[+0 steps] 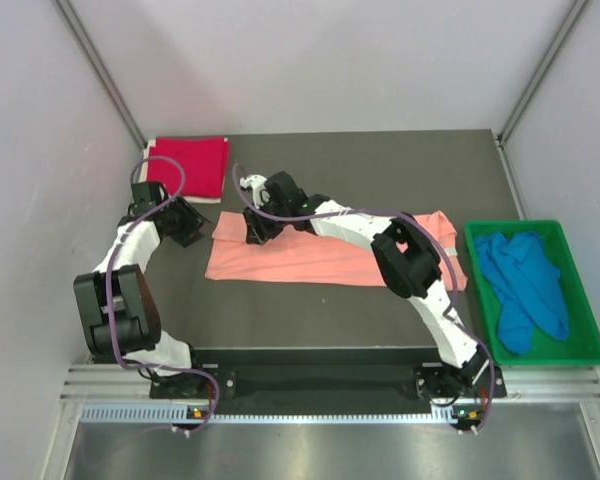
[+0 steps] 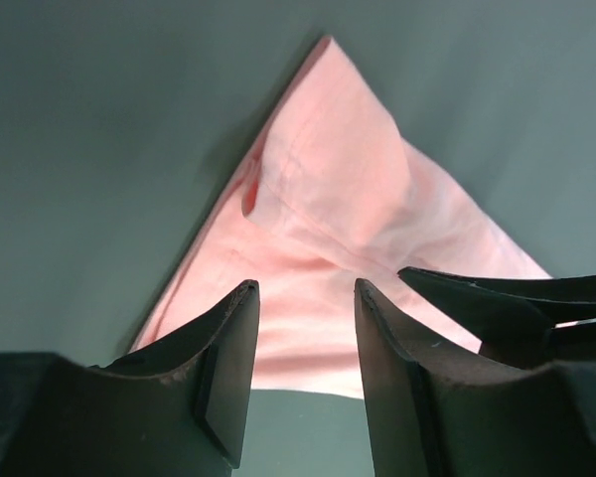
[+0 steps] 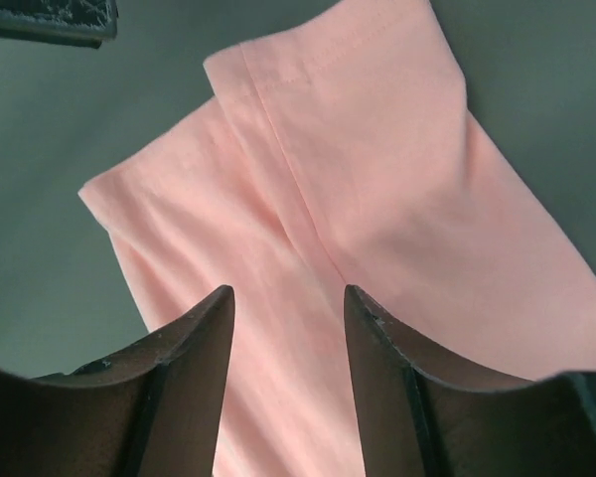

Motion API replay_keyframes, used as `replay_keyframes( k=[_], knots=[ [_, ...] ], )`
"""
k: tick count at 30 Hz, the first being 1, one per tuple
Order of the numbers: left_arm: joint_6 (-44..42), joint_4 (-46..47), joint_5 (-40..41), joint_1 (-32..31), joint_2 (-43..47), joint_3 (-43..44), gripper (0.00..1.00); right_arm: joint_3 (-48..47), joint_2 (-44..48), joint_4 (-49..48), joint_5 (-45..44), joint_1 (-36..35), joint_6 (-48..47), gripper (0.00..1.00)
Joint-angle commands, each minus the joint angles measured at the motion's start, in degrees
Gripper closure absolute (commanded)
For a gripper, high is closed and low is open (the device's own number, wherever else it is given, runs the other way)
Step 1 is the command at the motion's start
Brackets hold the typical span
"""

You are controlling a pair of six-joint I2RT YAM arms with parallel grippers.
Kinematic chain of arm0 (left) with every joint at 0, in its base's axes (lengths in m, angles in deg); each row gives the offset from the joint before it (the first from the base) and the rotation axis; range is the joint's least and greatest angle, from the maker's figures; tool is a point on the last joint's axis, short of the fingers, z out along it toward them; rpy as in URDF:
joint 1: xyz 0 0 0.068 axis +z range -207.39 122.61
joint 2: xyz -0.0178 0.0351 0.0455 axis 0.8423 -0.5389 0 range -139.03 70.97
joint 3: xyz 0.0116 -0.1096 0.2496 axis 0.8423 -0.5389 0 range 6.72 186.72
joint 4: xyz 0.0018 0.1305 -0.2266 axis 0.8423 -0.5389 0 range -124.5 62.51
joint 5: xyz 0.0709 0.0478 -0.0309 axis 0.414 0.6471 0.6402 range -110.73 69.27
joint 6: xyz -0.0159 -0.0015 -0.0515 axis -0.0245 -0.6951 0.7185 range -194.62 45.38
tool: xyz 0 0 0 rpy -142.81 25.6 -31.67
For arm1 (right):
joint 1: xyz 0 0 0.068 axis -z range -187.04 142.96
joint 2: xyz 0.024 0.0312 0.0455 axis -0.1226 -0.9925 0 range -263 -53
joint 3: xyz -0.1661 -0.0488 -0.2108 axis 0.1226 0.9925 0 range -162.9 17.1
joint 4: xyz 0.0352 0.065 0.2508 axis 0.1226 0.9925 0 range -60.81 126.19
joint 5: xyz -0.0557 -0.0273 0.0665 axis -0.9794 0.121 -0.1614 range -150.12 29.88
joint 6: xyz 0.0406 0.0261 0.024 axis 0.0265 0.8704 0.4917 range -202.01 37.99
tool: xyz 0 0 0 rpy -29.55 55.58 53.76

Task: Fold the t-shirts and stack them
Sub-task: Fold the tshirt

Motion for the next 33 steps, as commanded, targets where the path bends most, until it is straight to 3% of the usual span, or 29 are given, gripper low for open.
replay_keyframes(
  k=[1,3,7,10,13,17,22,25,33],
  knots=[
    [0.94,3.01,-2.25,-0.67,0.72,-1.4,0.52,2.3,7.0,-0.01,-2.83,-0.7,-1.89,0.52],
    [1.12,3.02,-2.17,-1.11,0.54,-1.92,0.52,3.72,8.59,-0.36,-4.33,-0.7,-0.22,0.55],
    [1.56,3.97,1.78,-1.55,1.24,-4.03,0.53,8.54,16.47,1.13,-18.08,-0.53,5.66,0.54],
    [2.97,6.7,2.14,-1.55,0.98,-6.49,0.53,13.63,23.85,4.37,-28.19,0.35,13.3,0.49],
    [4.11,8.81,1.79,-1.55,-2.26,-6.41,0.53,18.82,30.71,11.04,-32.44,3.86,25.68,0.47],
    [5.43,11.0,0.83,-1.55,-4.82,-5.09,0.53,26.11,39.25,21.51,-35.01,11.85,39.22,0.46],
    [5.69,12.16,0.91,-1.55,-7.62,-3.95,0.53,38.77,52.42,24.5,-38.24,23.61,43.9,0.46],
    [6.04,13.03,-0.57,-1.55,-9.65,-2.54,0.53,40.72,55.08,33.28,-38.44,31.87,49.7,0.48],
    [6.92,14.44,-1.29,-1.81,-11.24,-1.05,0.57,45.03,56.07,45.33,-39.24,42.71,56.82,0.48]
  ],
)
